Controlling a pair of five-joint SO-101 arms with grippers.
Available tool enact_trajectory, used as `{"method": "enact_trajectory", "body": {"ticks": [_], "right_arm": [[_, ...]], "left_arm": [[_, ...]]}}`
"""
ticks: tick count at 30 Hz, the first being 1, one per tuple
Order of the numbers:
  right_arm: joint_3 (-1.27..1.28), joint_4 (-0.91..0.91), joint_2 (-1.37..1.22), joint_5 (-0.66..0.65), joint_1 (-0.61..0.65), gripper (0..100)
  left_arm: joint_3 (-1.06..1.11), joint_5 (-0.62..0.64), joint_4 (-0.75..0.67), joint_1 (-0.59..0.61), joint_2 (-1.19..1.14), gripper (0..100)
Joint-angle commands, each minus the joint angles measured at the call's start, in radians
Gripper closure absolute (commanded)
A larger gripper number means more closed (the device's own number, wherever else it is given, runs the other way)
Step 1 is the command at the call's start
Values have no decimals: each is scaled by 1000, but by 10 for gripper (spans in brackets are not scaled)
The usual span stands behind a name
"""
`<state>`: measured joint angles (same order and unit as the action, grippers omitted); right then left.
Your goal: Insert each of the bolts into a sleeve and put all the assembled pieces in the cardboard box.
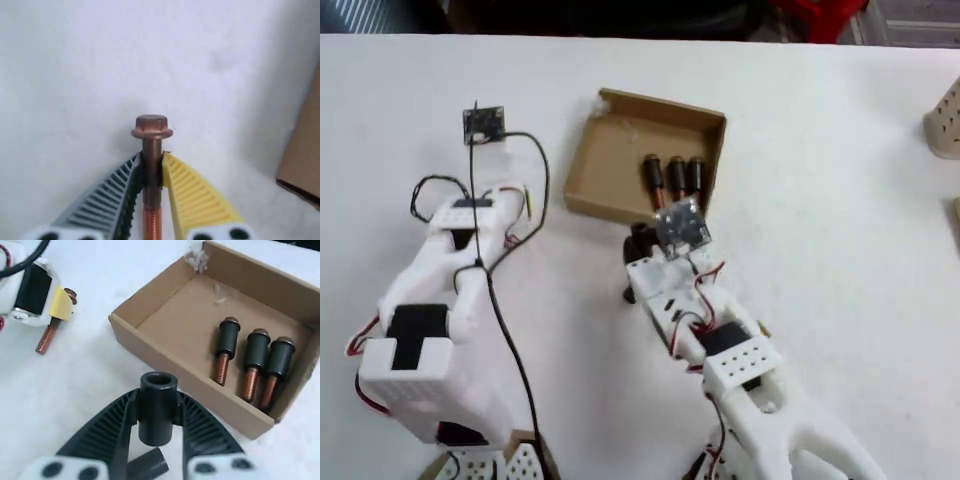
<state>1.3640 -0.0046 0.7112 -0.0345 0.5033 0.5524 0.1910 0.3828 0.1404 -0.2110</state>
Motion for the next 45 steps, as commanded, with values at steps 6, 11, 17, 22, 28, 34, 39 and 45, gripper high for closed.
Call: {"method": "enact_trajectory", "body": {"ticks": [6,11,17,22,28,34,39,45], "right_arm": [[60,251,19,8,22,982],[64,303,18,11,22,983],[130,426,16,153,47,983],[203,587,16,152,91,984],[187,598,-61,155,93,984],[141,816,-314,155,90,984],[106,1142,-568,150,97,984],[-34,1291,-855,150,97,984]], "left_arm": [[-6,-11,-25,10,61,979],[-6,-11,-25,10,61,979],[-6,-11,-25,10,61,979],[-6,-11,-25,10,61,979],[-6,-11,-25,10,61,979],[-6,-11,-25,10,61,979],[-6,-11,-26,10,61,979],[-6,-11,-29,10,61,979]]}}
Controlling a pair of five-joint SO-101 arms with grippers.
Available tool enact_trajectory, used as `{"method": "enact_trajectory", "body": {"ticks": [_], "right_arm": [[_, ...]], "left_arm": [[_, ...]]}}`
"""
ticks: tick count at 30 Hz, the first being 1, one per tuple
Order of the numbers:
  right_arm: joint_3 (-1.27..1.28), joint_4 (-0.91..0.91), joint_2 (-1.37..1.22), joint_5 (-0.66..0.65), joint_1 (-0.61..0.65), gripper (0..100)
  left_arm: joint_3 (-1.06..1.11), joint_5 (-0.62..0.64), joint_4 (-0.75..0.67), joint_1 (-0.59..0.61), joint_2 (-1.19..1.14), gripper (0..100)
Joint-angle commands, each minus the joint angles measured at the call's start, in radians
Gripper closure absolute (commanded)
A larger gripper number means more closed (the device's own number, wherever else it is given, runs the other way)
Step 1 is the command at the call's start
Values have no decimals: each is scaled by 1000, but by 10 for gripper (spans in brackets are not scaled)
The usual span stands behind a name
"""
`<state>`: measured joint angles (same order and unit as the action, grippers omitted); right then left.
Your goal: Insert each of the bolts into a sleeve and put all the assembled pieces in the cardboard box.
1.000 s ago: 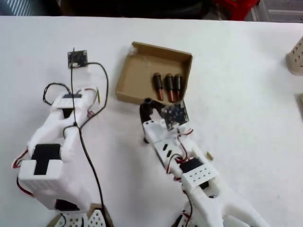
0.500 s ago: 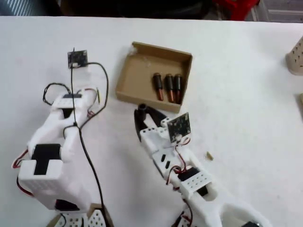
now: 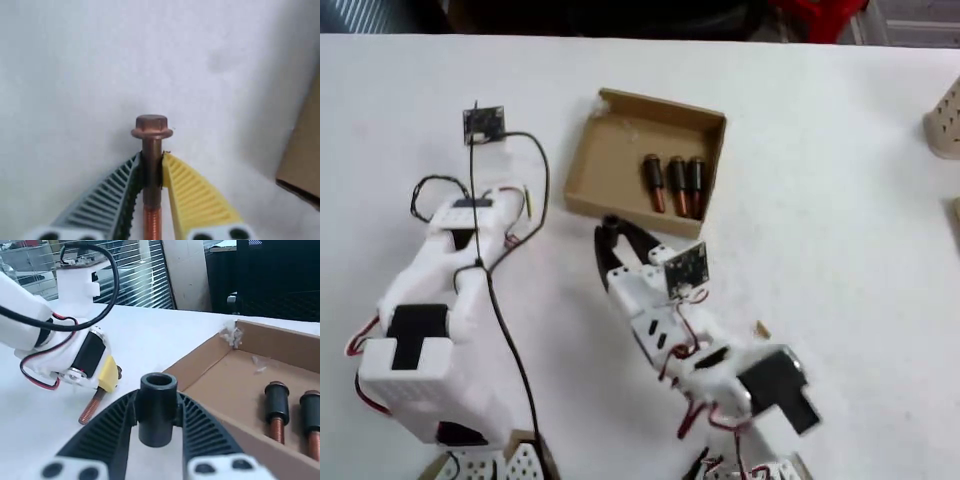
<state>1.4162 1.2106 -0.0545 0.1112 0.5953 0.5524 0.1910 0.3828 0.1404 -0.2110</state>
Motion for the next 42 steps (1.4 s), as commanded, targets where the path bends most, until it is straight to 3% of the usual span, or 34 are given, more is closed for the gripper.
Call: {"method": "enact_trajectory", "body": {"ticks": [1,14,23,33,37,42], "right_arm": [[-109,94,-124,5,5,984],[-235,139,-294,8,45,984],[-272,387,-506,3,131,984],[-304,461,-572,3,136,983],[-304,461,-573,3,136,983],[-304,461,-576,3,136,983]], "left_arm": [[-6,-11,-29,10,61,979],[-6,-11,-81,12,68,979],[49,-11,-158,64,162,979],[523,-2,-721,44,463,978],[620,-2,-830,-4,541,978],[681,-8,-868,-58,654,978]]}}
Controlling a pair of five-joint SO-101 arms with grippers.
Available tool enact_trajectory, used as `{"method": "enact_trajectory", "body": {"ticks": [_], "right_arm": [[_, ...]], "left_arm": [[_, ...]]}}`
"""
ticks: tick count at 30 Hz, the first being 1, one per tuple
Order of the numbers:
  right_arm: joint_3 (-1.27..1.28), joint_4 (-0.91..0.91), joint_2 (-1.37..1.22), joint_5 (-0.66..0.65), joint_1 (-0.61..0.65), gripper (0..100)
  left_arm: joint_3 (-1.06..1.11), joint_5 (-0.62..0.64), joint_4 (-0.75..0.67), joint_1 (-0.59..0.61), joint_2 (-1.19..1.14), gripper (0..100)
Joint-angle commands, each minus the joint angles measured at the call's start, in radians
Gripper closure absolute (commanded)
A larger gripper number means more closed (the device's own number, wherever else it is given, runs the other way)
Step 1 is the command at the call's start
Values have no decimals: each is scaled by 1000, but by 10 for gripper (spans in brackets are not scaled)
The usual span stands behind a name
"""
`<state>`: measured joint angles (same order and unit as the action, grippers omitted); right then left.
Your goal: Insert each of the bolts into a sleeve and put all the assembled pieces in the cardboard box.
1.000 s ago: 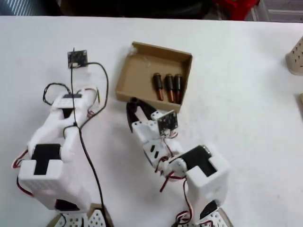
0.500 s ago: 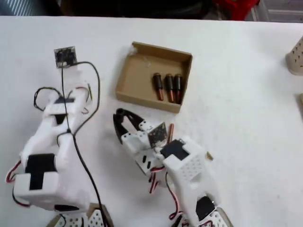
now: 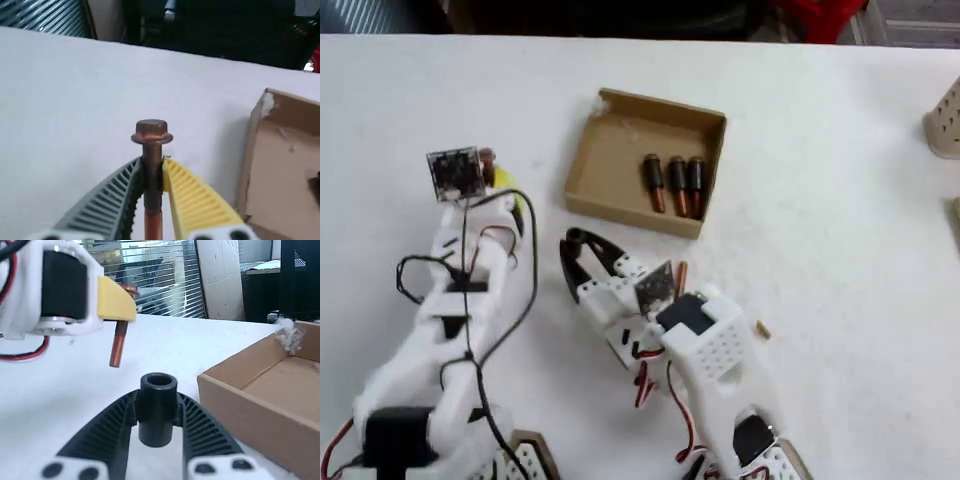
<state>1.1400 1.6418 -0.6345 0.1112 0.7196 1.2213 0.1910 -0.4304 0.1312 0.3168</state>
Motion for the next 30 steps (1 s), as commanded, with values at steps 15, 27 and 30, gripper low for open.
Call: {"method": "enact_trajectory", "body": {"ticks": [15,27,30], "right_arm": [[-29,30,2,3,12,982],[-23,31,1,3,5,981],[-23,31,1,3,5,981]], "left_arm": [[192,-8,110,-260,630,978],[221,-3,264,-354,763,978],[258,-8,262,-380,762,978]]}}
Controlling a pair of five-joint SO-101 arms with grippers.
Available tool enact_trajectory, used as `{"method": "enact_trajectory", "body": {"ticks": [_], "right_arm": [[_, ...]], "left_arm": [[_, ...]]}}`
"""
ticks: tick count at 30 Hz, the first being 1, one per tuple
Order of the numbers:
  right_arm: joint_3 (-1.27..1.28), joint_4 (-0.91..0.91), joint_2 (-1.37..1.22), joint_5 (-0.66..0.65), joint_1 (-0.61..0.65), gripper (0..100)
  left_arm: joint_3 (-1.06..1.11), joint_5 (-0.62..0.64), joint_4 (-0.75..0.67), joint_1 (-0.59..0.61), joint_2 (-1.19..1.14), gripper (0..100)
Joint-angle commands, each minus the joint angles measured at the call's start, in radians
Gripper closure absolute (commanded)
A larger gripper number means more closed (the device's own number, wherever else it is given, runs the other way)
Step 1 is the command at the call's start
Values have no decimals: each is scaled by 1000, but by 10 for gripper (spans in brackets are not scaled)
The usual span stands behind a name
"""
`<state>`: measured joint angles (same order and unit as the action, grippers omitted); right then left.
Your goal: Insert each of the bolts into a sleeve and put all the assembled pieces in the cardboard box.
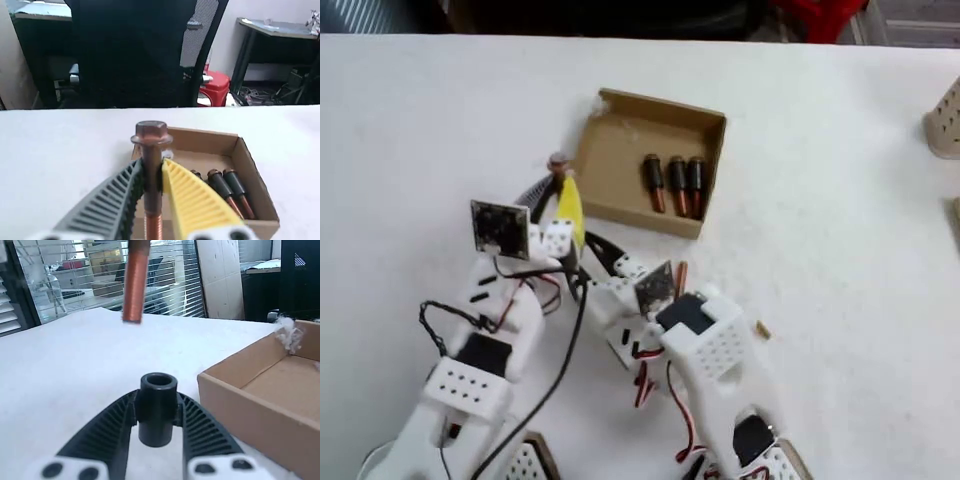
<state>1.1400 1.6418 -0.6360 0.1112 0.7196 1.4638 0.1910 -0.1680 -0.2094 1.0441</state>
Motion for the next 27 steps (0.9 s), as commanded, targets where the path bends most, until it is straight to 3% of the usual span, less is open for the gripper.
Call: {"method": "enact_trajectory", "body": {"ticks": [1,11,20,27], "right_arm": [[-23,31,2,3,5,981],[3,33,10,3,10,982],[2,33,5,3,5,982],[3,33,10,3,5,982]], "left_arm": [[21,-8,-2,-42,35,978],[20,-3,-75,-41,7,978],[-89,-2,-315,-41,-377,978],[-14,-2,-336,-33,-305,978]]}}
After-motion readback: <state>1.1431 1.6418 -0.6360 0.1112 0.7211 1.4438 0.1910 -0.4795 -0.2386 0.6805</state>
